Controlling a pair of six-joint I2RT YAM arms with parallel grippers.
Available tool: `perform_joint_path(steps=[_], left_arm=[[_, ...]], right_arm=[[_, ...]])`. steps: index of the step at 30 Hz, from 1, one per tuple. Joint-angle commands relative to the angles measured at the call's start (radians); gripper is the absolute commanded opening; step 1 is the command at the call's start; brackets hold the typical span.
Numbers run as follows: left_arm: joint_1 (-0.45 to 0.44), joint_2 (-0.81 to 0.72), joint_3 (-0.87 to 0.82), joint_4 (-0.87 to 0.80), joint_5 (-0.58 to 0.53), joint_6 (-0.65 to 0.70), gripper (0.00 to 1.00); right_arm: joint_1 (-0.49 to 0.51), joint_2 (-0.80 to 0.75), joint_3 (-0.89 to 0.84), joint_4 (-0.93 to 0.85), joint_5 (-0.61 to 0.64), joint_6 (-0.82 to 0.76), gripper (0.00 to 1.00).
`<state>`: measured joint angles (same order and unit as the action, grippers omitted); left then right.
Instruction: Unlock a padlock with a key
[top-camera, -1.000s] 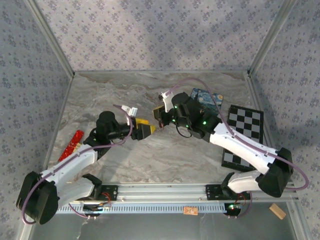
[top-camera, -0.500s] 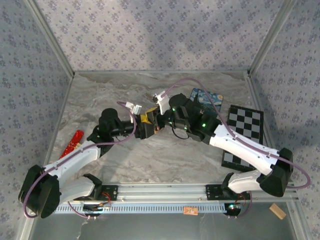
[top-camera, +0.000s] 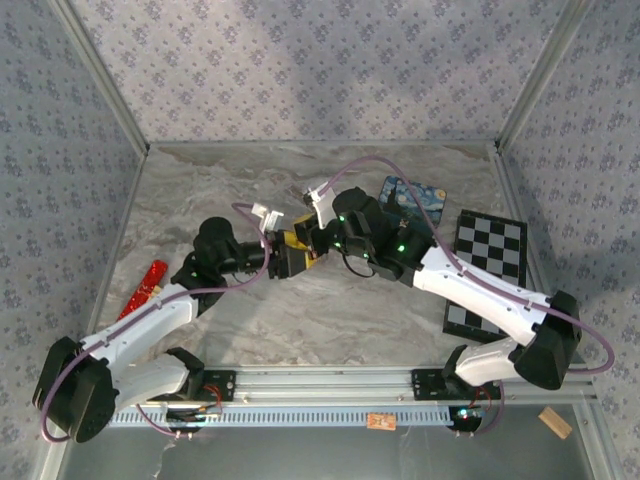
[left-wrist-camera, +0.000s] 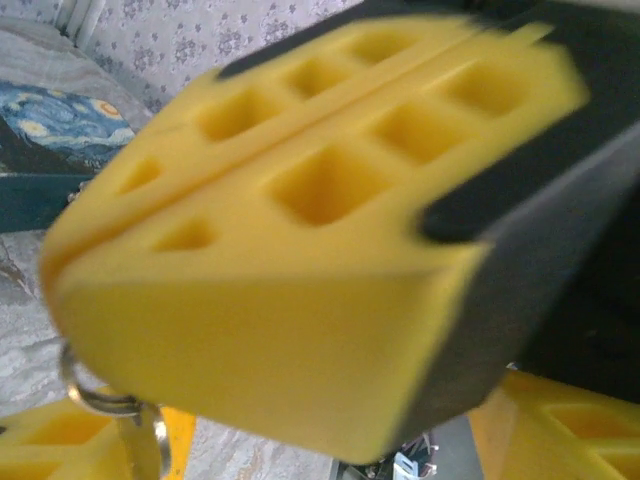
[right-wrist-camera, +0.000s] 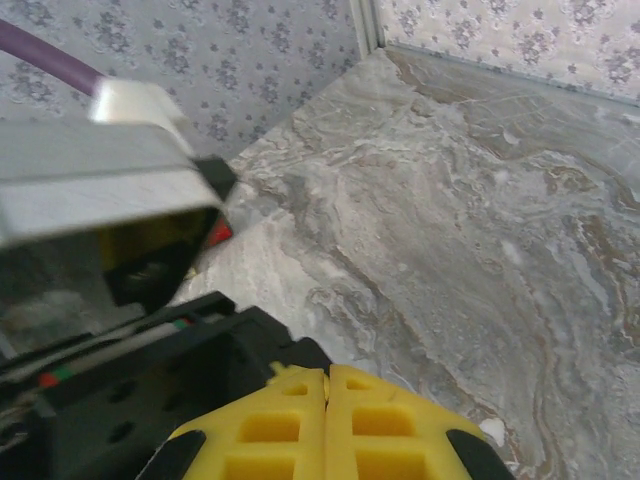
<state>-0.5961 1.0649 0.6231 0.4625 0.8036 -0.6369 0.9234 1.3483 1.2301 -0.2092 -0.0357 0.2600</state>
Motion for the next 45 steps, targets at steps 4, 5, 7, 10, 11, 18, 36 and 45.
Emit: perform_joint_path(steps=[4,5,7,10,11,18,36,45], left_arm=[[0.0,-0.029,0.041,-0.022,-0.013,0.023,0.6],[0.0,-0.029,0.042,-0.023,-0.016,0.024,0.59],[0.003,-0.027,0.044,-0.026,-0.02,0.025,0.56],[0.008,-0.02,0.044,-0.03,-0.029,0.025,0.54],[0.01,-0.019,0.044,-0.033,-0.037,0.025,0.54],[0.027,-0.017,0.042,-0.109,-0.115,0.062,0.61],[0.066,0.027,-0.007,0.093,-0.041,0.012,0.81],[0.024,0.1,0.074,0.136,0.01,0.017,0.77]], right_arm=[[-0.022,-0.041,-0.067,-0.029,0.063,-0.038,0.0],[-0.023,-0.048,-0.075,-0.027,0.067,-0.038,0.0],[-0.026,-0.062,-0.09,-0.02,0.068,-0.031,0.0],[-0.026,-0.076,-0.104,-0.007,0.065,-0.024,0.0],[-0.026,-0.08,-0.107,-0.003,0.063,-0.021,0.0],[-0.02,-0.095,-0.109,0.008,0.049,-0.014,0.0],[-0.114,-0.193,-0.156,0.157,-0.103,0.068,0.0],[-0.108,-0.179,-0.129,0.201,-0.159,0.081,0.0]])
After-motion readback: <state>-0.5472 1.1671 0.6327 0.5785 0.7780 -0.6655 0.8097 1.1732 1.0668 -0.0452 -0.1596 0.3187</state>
